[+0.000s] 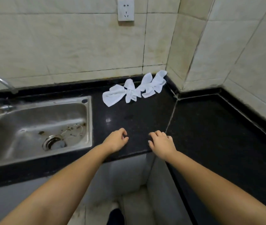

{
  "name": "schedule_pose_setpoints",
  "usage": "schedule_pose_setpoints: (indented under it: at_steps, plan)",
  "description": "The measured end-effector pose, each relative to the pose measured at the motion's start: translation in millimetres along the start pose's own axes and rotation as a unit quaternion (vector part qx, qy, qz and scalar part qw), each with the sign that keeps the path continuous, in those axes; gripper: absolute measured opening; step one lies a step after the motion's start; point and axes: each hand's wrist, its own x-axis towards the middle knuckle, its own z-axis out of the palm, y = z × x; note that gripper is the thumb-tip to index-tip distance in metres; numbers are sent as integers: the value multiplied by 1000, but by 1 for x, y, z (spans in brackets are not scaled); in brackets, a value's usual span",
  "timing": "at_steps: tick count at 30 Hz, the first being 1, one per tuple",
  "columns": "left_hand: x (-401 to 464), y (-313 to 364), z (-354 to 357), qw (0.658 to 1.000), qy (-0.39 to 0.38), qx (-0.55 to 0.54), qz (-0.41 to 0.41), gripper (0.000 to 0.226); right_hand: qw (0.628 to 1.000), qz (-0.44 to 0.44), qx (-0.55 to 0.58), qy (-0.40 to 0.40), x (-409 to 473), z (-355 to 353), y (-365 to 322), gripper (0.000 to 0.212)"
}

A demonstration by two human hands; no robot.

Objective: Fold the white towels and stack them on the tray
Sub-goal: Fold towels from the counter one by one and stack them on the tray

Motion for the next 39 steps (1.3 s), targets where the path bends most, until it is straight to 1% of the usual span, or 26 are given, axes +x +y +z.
schedule_pose_setpoints:
  at_steps: [2,6,12,15,19,23,24,26,28,30,32,33,34,36,37,39]
  plan:
    - [45,-13,-23,1000,-13,8,3,20,1000,18,9,-5,46,-7,-9,41]
    - [129,-35,-67,999,-10,48,4,19,1000,16,22,16,129,-19,-27,37]
    - [221,-64,-87,995,6,95,-31,15,1000,-11,-7,22,258,-19,-40,33]
    - [248,-81,-81,989,21,140,-48,22,998,-45,-30,8,323,-15,-46,35]
    - [272,-99,-67,977,26,200,-67,35,993,-100,-55,-1,389,-7,-58,46]
    - [287,-105,-60,970,60,224,-72,24,985,-123,-122,-17,419,7,-61,42]
    - [290,-107,-60,968,59,233,-68,24,985,-124,-118,-5,422,10,-60,40]
    - [293,-109,-64,966,55,244,-61,24,989,-134,-61,35,426,12,-59,34]
    - [292,-109,-70,974,81,204,-56,19,986,-136,26,89,424,5,-58,28]
    - [286,-104,-77,986,136,69,-60,9,979,-130,90,131,416,-13,-55,21]
    - [278,-92,-91,980,172,-77,-65,2,970,-121,145,154,401,-38,-45,14]
    - [274,-85,-99,973,186,-124,-56,3,964,-114,181,160,391,-52,-38,12]
    - [269,-77,-107,966,203,-156,-37,7,956,-105,218,164,379,-65,-30,12]
    - [255,-63,-118,956,227,-185,20,14,947,-82,270,154,349,-85,-15,12]
    - [247,-58,-121,955,220,-193,50,16,947,-76,278,142,331,-92,-8,11]
    - [227,-57,-117,959,183,-199,91,15,950,-74,280,114,294,-95,5,7]
